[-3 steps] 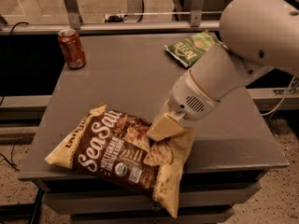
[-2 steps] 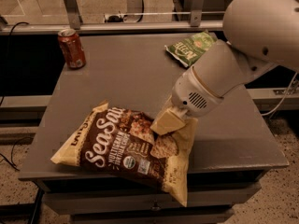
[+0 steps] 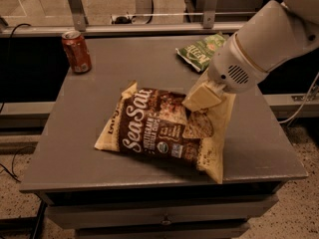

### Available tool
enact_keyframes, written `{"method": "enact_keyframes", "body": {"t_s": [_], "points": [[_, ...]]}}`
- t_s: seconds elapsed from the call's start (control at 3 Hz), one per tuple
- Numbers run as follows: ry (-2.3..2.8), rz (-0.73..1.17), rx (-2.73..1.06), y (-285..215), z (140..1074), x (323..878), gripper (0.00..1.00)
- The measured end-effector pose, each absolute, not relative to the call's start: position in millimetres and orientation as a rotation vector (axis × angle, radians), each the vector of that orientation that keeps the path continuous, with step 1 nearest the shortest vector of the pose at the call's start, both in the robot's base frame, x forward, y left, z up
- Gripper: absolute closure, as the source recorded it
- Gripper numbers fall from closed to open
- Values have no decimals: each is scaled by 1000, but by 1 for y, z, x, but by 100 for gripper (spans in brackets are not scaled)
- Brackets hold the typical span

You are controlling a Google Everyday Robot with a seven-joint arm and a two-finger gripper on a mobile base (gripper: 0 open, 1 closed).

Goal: Move brown chip bag near coke can

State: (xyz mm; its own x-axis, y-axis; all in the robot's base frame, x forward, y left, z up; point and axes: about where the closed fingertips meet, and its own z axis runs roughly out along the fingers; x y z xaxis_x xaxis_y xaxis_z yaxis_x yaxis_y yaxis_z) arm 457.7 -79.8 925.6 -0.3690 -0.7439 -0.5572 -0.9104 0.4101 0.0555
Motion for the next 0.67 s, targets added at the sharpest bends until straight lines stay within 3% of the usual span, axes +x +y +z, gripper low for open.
{"method": "enact_keyframes", "body": {"t_s": [0.67], "points": [[2178, 501, -1369, -79, 925, 467, 100]]}}
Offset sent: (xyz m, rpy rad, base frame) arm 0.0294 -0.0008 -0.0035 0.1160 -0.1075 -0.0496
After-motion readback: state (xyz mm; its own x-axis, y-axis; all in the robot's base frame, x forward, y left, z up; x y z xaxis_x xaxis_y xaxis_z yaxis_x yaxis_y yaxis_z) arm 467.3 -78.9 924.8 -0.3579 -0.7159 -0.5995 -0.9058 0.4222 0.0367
